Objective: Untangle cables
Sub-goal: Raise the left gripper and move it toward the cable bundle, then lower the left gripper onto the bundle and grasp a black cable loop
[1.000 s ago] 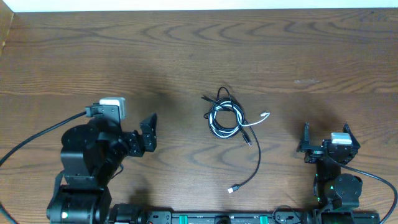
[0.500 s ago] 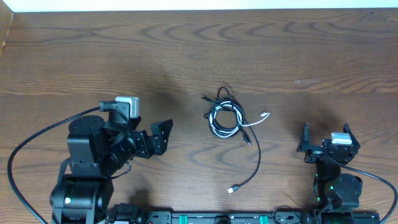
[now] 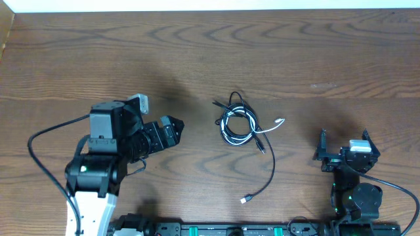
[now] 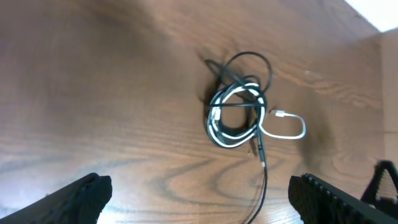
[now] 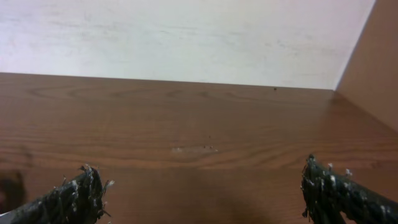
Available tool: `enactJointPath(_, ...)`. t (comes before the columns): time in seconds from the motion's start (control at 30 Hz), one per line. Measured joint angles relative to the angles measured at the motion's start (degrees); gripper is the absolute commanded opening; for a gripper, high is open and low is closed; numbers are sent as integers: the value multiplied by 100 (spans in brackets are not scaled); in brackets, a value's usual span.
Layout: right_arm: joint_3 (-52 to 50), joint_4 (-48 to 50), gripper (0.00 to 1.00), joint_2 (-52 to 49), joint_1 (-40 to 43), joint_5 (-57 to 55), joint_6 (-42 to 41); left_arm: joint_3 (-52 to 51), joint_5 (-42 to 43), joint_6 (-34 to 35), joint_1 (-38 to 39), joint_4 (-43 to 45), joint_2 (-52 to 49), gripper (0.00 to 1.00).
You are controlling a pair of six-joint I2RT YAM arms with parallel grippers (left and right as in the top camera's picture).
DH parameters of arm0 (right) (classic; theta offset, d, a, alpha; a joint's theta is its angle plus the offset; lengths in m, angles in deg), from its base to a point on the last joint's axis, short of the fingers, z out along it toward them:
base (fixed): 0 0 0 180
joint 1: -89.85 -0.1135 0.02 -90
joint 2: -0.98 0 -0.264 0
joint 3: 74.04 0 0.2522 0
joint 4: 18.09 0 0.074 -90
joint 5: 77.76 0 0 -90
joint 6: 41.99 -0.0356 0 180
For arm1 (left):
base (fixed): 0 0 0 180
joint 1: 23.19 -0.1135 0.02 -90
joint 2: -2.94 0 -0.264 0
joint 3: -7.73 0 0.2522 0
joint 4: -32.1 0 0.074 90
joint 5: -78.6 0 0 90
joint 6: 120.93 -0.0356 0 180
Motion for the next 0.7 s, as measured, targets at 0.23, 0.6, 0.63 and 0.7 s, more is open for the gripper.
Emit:
enactJointPath(0.23, 0, 0, 99, 0, 0, 0, 2, 0, -308, 313, 127, -179, -129, 96)
enactJointPath(0.6, 0, -2, 99, 0, 0, 0, 2, 168, -1987, 1139, 1674, -345, -170, 96)
enactJointPath(0.63, 0, -2, 99, 0, 0, 0, 0, 168, -2083, 1187, 1805, -291, -214, 96)
enactJointPath(0.7, 0, -2, 99, 2, 0, 0, 0, 168, -2216, 1292, 2090, -37, -382, 96)
